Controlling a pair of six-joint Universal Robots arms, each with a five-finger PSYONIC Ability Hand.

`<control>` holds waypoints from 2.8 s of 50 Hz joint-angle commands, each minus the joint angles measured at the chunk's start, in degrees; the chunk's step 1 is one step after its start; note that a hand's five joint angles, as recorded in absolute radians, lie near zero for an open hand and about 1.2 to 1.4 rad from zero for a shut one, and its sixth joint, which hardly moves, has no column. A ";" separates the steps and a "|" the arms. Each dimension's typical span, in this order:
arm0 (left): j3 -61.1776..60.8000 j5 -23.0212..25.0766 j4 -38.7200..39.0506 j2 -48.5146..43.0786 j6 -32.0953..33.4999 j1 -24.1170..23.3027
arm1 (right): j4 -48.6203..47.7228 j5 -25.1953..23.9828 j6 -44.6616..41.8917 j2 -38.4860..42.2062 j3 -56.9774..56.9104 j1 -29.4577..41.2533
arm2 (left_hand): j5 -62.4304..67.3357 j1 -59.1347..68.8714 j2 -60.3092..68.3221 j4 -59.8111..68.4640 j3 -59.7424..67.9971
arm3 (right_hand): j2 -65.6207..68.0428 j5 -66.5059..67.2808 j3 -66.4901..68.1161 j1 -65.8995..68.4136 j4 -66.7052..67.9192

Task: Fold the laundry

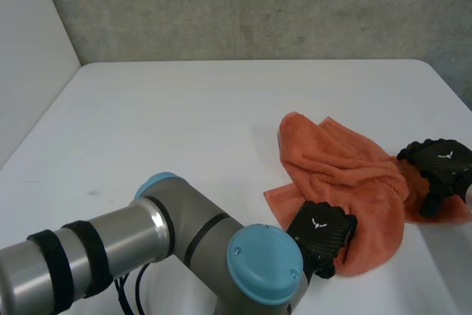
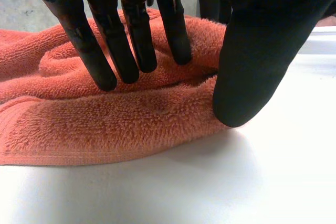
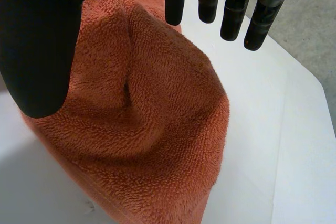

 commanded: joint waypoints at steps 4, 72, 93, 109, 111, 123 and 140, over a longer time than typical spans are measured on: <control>1.26 -1.27 0.02 -1.24 -0.01 -0.26 | -0.06 0.08 -0.03 0.00 0.19 0.00 | 23.85 23.51 23.54 23.76 23.74 | 0.36 -0.82 0.70 1.29 -0.26; -15.70 -7.25 3.18 23.72 6.76 23.03 | 5.04 -4.58 24.58 1.05 0.02 13.36 | 38.86 38.51 38.55 38.76 38.75 | 65.93 64.74 66.27 66.86 65.31; -17.20 -6.99 3.36 61.40 5.97 31.81 | 19.87 -7.29 38.12 -24.79 -32.74 11.96 | 38.86 38.51 38.55 38.76 38.75 | 67.42 66.23 67.76 68.35 66.80; -23.96 0.74 0.11 49.42 6.41 39.38 | 27.36 -4.42 31.54 6.56 -47.52 19.41 | 38.86 38.51 38.55 38.76 38.75 | 67.42 66.23 67.76 68.35 66.80; -23.70 0.66 0.37 45.61 6.67 39.38 | 27.36 -2.73 31.00 9.67 -48.94 20.30 | 38.86 38.51 38.55 38.76 38.75 | 67.42 66.23 67.76 68.35 66.80; -13.96 0.22 0.90 22.86 7.20 40.78 | 20.60 10.69 29.33 24.53 -56.42 25.92 | 38.86 38.51 38.55 38.76 38.75 | -2.58 -3.77 -2.24 -1.65 -3.20; -16.22 0.22 1.25 24.50 6.41 41.84 | 0.49 12.21 25.37 1.76 -16.72 26.63 | 38.86 38.51 38.55 38.76 38.75 | 13.46 12.27 13.79 14.38 12.83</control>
